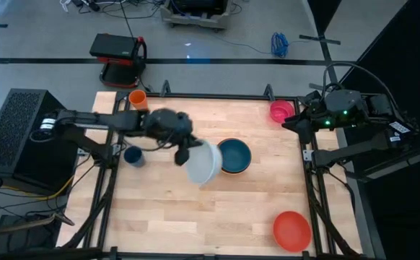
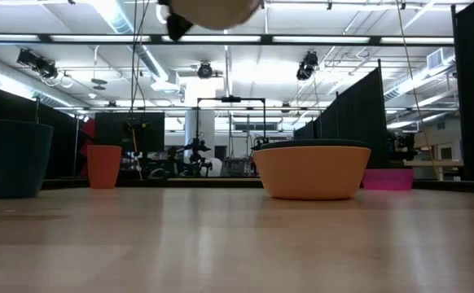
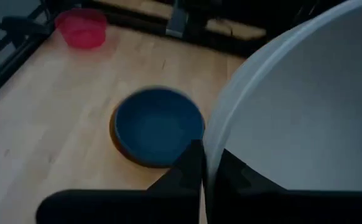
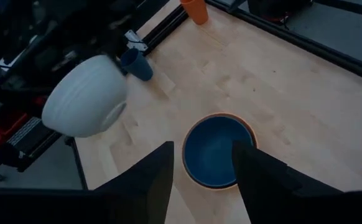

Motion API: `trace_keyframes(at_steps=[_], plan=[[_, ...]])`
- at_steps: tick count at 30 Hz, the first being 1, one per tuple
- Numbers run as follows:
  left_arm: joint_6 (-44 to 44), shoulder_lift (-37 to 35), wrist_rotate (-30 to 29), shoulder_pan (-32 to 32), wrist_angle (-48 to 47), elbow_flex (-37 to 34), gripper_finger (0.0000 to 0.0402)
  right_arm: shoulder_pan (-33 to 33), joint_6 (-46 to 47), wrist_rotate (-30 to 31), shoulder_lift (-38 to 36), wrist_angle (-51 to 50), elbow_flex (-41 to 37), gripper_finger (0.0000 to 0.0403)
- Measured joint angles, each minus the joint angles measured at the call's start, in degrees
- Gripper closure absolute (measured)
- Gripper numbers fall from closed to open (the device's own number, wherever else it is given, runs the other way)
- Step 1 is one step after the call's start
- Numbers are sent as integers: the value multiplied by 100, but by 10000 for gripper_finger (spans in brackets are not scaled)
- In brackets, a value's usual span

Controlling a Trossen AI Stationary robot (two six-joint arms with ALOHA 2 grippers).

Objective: Nest bowls inside each other
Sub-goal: Stack the white bowl into the blue bowl

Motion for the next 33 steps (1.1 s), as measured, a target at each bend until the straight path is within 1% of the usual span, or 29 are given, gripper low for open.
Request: trace_keyframes(at_steps=[3, 21, 24, 27, 33], plan=[[304, 572, 275, 229, -115, 474, 402, 0, -3, -3, -67, 2, 0, 260], [1154, 3277, 648, 1378, -1695, 3398, 402, 0, -147, -154, -317, 2, 0, 253], [1154, 3489, 787, 1477, -1849, 3562, 402, 0, -186, -205, -321, 4, 0, 256], [1257, 3641, 801, 1510, -2135, 3655, 402, 0, -206, -266, -357, 2, 0, 252], [1413, 3745, 910, 1504, -2529, 3665, 402, 2, -267, -295, -512, 2, 0, 243]])
